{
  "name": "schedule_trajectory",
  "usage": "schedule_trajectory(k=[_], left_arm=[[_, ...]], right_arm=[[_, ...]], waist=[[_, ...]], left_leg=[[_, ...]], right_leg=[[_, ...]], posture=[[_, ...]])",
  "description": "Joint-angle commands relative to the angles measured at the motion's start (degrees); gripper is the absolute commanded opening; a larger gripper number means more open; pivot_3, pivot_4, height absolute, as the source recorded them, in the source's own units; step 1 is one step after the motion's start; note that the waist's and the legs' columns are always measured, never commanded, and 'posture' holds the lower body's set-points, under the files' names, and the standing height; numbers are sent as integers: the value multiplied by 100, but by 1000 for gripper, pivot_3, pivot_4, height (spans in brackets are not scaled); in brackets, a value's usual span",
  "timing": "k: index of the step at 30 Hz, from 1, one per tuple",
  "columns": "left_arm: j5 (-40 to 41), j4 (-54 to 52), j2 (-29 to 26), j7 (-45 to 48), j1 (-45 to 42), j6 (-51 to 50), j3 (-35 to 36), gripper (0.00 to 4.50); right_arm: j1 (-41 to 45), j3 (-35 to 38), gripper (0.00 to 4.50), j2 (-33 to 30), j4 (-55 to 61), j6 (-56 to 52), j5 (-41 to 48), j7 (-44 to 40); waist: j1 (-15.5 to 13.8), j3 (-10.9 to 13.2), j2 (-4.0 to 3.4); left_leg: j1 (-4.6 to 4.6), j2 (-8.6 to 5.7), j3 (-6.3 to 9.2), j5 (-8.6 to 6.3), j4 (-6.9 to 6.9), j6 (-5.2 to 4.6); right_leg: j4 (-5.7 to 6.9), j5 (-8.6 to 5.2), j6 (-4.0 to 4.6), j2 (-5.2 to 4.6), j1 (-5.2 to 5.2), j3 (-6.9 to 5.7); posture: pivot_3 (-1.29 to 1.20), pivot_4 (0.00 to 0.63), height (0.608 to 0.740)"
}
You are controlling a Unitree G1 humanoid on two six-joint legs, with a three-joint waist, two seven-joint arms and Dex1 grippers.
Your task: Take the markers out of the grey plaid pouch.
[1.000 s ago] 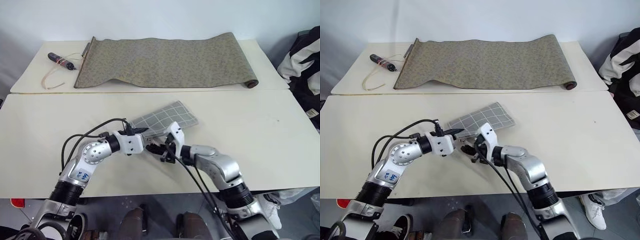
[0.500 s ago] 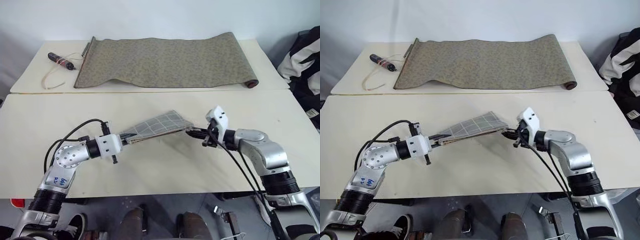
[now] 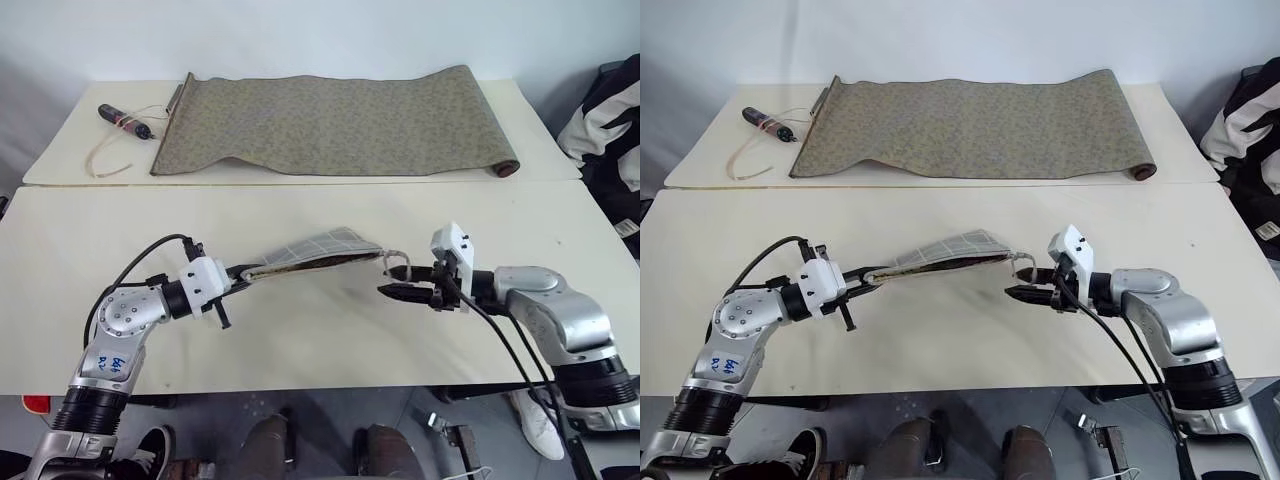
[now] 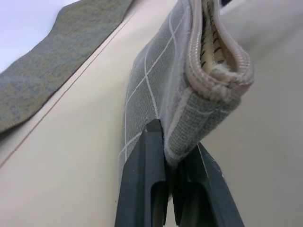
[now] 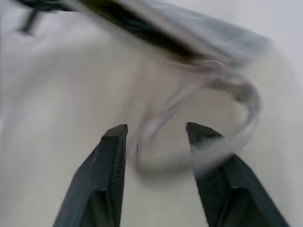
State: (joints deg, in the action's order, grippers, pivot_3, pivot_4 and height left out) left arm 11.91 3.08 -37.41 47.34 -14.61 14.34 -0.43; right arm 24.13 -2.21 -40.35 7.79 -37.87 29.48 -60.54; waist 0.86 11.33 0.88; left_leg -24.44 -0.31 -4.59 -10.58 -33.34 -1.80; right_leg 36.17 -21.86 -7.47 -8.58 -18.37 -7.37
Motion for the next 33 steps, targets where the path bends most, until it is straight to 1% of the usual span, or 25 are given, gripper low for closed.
schedule_trajectory(k=[1, 4, 6, 7, 8, 10, 13, 16, 18, 22, 28, 30, 33], left_arm=[[81, -223, 28, 3, 49, -2, 139, 0], [101, -222, 39, 9, 43, -34, 177, 0], [125, -191, 52, 28, 4, -66, 187, 0], [137, -174, 69, 47, -24, -92, 174, 0], [148, -160, 95, 55, -58, -138, 158, 0], [205, -164, 136, 135, -110, -252, 107, 0], [224, -211, 219, 155, -182, -495, 59, 0], [196, -343, 334, 118, -286, -678, -16, 0], [193, -427, 385, 85, -320, -775, -14, 0], [203, -531, 415, 69, -334, -913, 19, 0], [152, -645, 444, 81, -313, -930, -16, 0], [128, -659, 486, 53, -337, -949, -41, 0], [73, -690, 541, 22, -358, -968, -79, 0]], right_arm=[[57, 416, 1999, -240, 176, 196, -80, 163], [83, 500, 1999, -522, 62, 509, -421, 247], [303, 702, 1999, -489, 25, 394, -242, 349], [398, 740, 1726, -406, 98, 395, -141, 366], [473, 711, 1613, -290, 218, 368, -81, 428], [545, 543, 1036, -32, 529, 430, -54, 542], [651, 400, 29, 527, 882, 358, 72, 911], [488, -220, 29, 862, 1304, 634, -307, 1023], [401, -483, 29, 1013, 1393, 778, -509, 1158], [378, -924, 29, 957, 1141, 1318, -1224, 1234], [516, -1040, 29, 1151, 806, 1606, -1610, 1426], [579, -1225, 29, 1097, 727, 1821, -1891, 1370], [591, -1283, 29, 1124, 676, 1878, -2006, 1353]], waist=[[-38, 0, 0], [-80, 0, 0], [-82, 0, 0], [-82, 1, -1], [-82, 1, -2], [-70, 1, -1], [-63, 1, -1], [-84, 1, -1], [-102, 0, 0], [-86, 0, -1], [-78, 0, -1], [-77, 0, -1], [-75, 0, -1]], left_leg=[[0, 0, 0, 0, 0, 0], [-2, 1, -4, -1, 1, 2], [-2, 1, -5, -1, 1, 2], [-3, 2, -5, -1, 1, 2], [-5, 2, -7, 0, 1, 1], [-5, 6, -7, 0, 0, 2], [-4, 11, -6, 1, 3, 5], [-6, 8, -6, 1, 1, 4], [-7, 5, -5, 0, -3, 2], [-12, 2, -6, -1, -9, 0], [-11, 4, -7, 0, -8, 1], [-11, 4, -7, 0, -8, 1], [-11, 4, -7, 0, -9, 1]], right_leg=[[-7, 1, 0, 0, 1, 1], [-10, 1, 0, 0, -2, 2], [-13, 1, 0, 1, -2, 2], [-14, 1, 0, 1, -1, 1], [-15, 2, 0, 1, -2, 1], [-13, 2, 1, 2, -2, 1], [-11, 4, 4, 6, -4, -3], [-6, 4, 4, 6, -5, -3], [-7, 5, 3, 4, -4, -4], [-9, 8, -2, 4, -6, 0], [-3, 8, -1, 7, -8, 1], [-1, 8, -1, 7, -9, 0], [0, 8, 0, 7, -9, 0]], posture=[[0, 150, 740], [0, 150, 740], [0, 150, 740], [0, 150, 740], [0, 150, 740], [0, 150, 740], [0, 150, 740], [0, 150, 740], [0, 150, 740], [0, 150, 740], [0, 150, 740], [0, 150, 740], [0, 150, 740]])
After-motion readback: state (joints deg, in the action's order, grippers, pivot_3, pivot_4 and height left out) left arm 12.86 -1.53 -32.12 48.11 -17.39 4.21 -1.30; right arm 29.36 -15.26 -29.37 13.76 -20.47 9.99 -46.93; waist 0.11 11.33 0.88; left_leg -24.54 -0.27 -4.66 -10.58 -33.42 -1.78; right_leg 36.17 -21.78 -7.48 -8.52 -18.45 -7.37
